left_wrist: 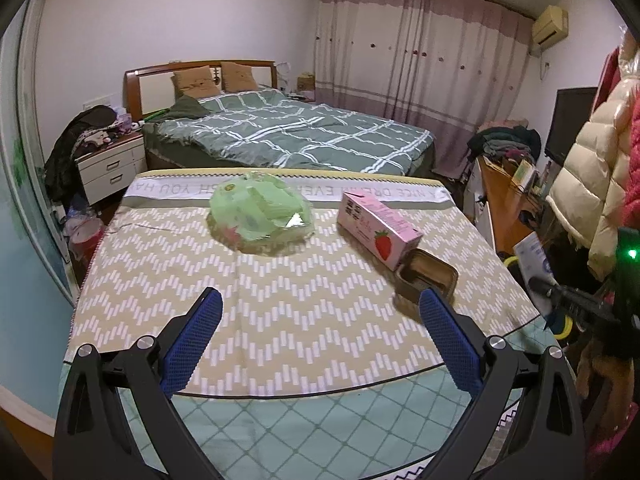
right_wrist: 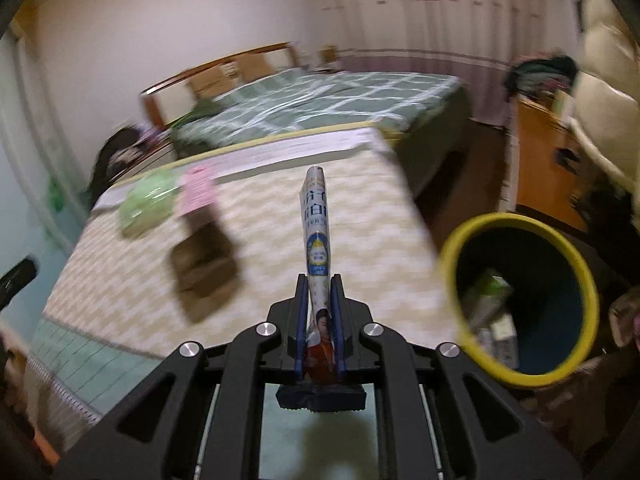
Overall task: Collect trash
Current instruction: 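Carry the toothpaste tube over the yellow bin and open the right gripper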
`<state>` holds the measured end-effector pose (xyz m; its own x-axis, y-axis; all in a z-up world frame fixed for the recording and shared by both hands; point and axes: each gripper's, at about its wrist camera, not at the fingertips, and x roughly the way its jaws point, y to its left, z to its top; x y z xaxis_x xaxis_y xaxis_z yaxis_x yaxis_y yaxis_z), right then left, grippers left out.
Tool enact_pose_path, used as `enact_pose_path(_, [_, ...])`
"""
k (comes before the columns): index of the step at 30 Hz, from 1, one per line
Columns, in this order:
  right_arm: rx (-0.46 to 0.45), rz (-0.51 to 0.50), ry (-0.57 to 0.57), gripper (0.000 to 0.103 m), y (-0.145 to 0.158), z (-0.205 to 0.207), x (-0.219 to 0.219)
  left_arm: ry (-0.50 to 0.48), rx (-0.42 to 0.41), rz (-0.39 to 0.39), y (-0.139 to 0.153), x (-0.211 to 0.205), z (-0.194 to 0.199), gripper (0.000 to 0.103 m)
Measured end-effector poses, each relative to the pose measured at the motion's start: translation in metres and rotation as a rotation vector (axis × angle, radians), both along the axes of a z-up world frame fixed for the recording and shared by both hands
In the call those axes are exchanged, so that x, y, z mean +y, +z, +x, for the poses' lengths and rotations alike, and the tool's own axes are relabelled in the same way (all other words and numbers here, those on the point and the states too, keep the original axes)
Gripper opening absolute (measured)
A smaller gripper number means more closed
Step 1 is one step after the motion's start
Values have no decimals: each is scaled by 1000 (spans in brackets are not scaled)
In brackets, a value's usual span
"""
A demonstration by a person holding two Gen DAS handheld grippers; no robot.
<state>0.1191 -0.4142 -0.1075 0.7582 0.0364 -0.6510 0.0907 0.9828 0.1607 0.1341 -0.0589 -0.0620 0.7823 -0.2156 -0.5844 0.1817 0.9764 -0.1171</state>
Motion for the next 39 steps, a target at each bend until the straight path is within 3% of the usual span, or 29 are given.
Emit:
enact_pose_path(9, [11,4,-231,11,-13,1,-71,-73,20,22,-5,-30,7,97])
enact_pose_path(18, [17,-6,-386,13,-24,-1,-97,-116,36,34,-8,-47,12,97])
enact_pose_path(20, [16,8,-395,13,-26,-1,-101,-125,38,35,-8,-51,13,97])
enact_pose_path(22, [11,8,-405,21,-25,0,-101,-132,40,35,-8,-53,15,97])
enact_pose_path(24, [3,9,-416,41,-25,-1,-102,-141,44,36,-8,-56,16,97])
enact_pose_path(39, [-5,-13,-398,42,-22,0,-95,-288,129,82,-20,-85,39,97])
